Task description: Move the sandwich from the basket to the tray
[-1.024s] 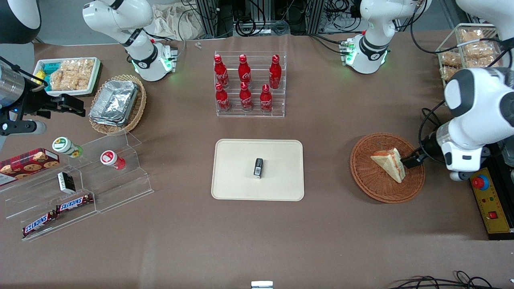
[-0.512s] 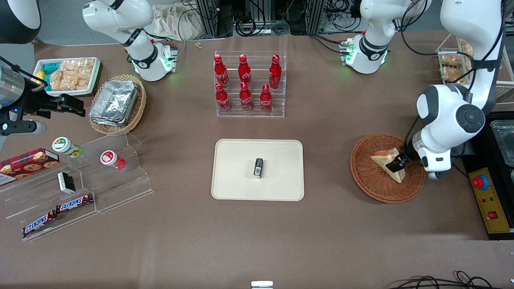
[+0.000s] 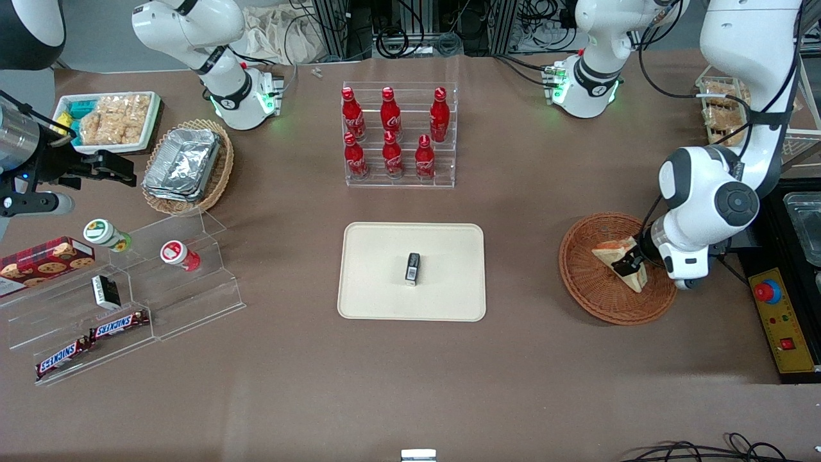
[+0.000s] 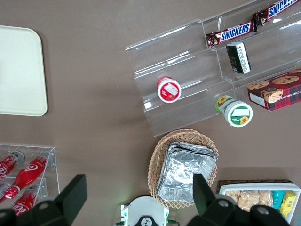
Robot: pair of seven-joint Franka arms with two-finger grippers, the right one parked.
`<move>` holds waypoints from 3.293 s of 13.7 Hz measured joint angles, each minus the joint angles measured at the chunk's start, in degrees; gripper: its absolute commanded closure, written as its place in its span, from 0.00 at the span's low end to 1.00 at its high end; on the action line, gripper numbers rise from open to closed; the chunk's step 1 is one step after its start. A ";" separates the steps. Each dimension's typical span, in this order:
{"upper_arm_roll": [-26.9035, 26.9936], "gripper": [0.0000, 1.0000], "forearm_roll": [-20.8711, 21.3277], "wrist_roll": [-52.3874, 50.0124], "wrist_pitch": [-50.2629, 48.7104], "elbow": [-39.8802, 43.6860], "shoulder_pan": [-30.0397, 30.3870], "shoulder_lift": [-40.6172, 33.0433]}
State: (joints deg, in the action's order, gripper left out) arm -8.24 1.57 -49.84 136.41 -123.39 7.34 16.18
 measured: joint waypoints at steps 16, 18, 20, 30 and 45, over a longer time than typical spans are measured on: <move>-5.96 1.00 4.21 0.33 -37.64 27.71 -0.42 -1.82; -12.17 1.00 4.15 1.12 -42.42 34.12 -0.79 -1.79; -19.27 1.00 4.04 1.12 -42.33 36.76 -1.33 -0.49; -28.87 1.00 17.88 -0.85 -12.78 23.64 -9.05 19.29; -27.52 0.00 27.65 -6.53 -12.50 35.45 -12.35 24.88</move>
State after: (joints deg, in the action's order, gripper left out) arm -35.76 29.22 -56.37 123.92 -87.94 -5.00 41.06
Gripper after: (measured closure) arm 0.070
